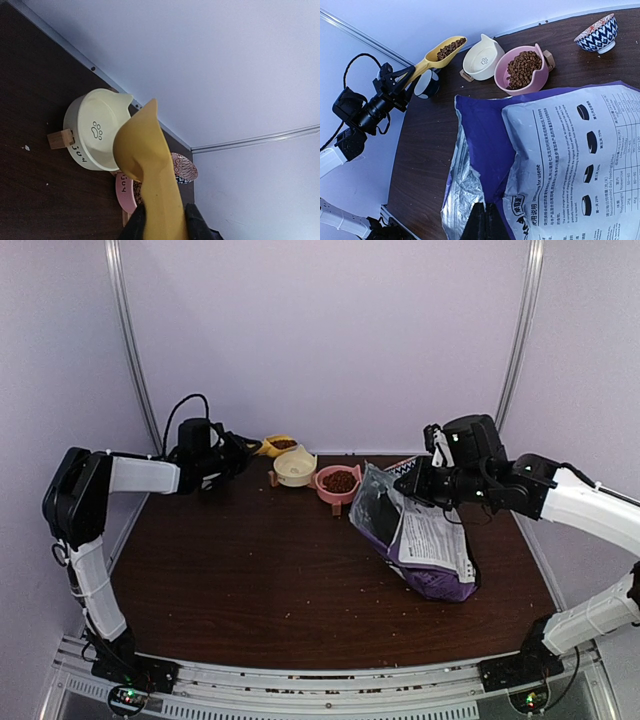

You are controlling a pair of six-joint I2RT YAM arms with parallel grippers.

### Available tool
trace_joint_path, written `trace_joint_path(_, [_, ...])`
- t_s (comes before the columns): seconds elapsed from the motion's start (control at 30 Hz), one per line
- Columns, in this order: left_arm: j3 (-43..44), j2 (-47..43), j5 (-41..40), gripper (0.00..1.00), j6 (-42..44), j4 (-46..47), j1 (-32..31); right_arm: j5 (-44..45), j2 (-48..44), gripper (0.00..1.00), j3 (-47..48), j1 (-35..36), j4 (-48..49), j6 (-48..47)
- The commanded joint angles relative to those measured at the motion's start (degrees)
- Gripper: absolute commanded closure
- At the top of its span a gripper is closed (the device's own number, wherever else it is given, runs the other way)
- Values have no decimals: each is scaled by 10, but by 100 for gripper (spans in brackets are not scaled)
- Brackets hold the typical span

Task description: Serve the pet food

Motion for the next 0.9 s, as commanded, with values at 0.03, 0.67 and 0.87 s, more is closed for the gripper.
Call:
trace_joint_path(0.03, [52, 28, 12, 100, 46, -10, 6, -13, 11, 100, 16, -12, 9, -2])
trace_joint_path(0.67, [142, 63, -14, 100, 143, -167, 6, -29, 26, 100, 25, -27, 9, -7])
trace_joint_path(0.87, [167, 64, -27, 100, 176, -218, 6, -32, 29, 100, 25, -27, 10, -7])
